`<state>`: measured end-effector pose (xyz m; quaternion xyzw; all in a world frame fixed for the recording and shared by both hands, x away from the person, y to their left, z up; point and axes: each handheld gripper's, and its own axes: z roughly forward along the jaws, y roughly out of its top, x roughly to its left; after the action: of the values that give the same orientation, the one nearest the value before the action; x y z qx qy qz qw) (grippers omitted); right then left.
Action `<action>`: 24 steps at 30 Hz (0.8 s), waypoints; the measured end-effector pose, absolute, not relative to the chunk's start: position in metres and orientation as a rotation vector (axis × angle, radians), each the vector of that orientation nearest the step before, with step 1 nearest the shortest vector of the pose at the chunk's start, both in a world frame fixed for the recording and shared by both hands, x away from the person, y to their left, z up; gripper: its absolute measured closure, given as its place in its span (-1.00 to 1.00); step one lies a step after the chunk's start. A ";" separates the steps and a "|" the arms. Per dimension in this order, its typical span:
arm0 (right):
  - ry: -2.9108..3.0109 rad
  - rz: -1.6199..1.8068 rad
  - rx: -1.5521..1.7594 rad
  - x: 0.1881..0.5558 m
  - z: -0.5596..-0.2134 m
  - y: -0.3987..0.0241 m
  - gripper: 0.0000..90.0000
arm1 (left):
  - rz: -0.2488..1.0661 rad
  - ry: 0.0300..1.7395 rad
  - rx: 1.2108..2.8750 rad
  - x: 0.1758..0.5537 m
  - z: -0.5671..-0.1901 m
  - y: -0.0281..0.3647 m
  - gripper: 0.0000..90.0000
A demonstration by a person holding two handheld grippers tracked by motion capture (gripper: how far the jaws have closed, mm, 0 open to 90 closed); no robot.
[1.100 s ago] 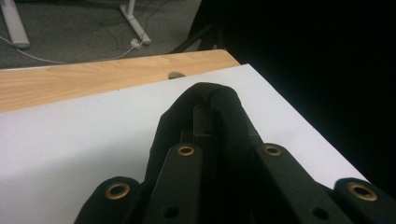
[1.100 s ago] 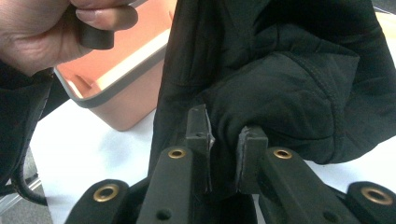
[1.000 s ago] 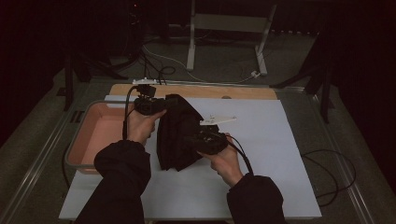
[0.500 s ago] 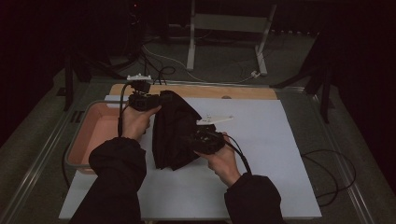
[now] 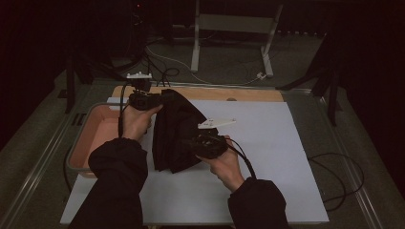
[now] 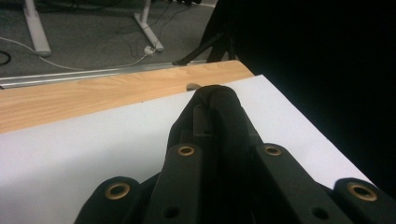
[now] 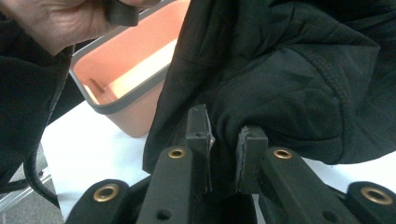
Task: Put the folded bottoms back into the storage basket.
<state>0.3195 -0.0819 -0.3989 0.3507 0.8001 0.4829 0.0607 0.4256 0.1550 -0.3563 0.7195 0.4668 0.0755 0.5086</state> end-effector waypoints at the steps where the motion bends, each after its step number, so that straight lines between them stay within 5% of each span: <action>1: 2.423 1.463 1.067 0.319 -0.398 -0.080 0.76 | 0.183 1.126 1.733 0.426 -0.356 0.156 0.90; 24: 2.442 1.473 1.007 0.319 -0.393 -0.064 0.76 | 0.212 1.131 1.706 0.430 -0.343 0.172 0.90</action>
<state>0.3194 -0.0640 -0.3927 0.3324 0.8060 0.4862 0.0584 0.4296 0.1719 -0.3425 0.7103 0.4707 0.0881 0.5159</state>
